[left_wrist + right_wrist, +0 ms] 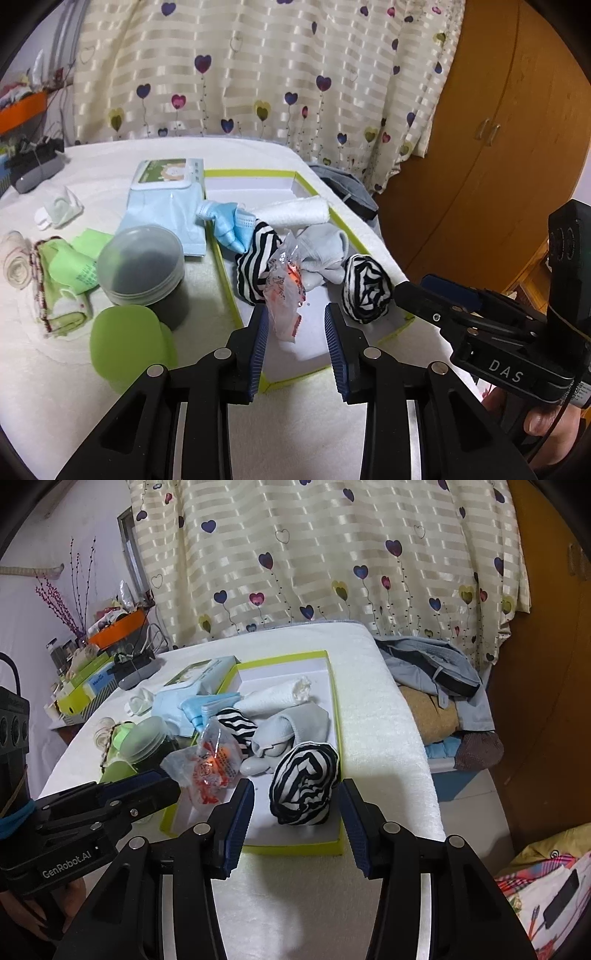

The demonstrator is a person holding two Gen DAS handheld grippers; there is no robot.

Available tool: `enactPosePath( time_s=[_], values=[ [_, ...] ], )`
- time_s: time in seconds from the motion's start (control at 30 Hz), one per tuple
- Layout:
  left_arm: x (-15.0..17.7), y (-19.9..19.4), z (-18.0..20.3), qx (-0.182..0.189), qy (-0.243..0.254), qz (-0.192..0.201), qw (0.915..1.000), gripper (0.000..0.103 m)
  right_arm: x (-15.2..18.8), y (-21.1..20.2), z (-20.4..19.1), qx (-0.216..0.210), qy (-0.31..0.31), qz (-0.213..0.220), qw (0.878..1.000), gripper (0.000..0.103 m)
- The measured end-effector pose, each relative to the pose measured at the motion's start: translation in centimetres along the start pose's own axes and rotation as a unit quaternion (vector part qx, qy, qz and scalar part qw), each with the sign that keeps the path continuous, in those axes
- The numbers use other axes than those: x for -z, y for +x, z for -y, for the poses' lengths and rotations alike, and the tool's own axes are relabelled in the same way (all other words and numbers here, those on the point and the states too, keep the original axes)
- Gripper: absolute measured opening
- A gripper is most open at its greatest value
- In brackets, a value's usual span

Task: Organize soft objects
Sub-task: 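Lower the plastic bag into the box and open the left tool, then withdraw both open tools from the box toward the pile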

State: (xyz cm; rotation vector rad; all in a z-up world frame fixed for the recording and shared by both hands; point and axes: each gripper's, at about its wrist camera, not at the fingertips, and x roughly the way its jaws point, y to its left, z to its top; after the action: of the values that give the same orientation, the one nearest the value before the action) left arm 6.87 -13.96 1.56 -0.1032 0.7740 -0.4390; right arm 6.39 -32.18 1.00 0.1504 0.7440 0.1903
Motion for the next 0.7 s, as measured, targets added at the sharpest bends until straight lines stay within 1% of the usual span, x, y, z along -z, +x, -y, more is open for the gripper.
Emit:
enactPosePath(
  time_s=[0.23, 0.7],
  values=[
    [0.3, -1.8, 0.4, 0.002, 0.008, 0.017, 0.9998, 0.030, 0.1, -1.2, -0.9, 0.005, -0.007, 0.005, 1.000, 0.050],
    [0.9, -4.4, -0.8, -0.004, -0.001, 0.036, 0.9993, 0.031, 0.2, -2.4, -3.1, -0.001, -0.028, 0.012, 1.000, 0.050]
  ],
)
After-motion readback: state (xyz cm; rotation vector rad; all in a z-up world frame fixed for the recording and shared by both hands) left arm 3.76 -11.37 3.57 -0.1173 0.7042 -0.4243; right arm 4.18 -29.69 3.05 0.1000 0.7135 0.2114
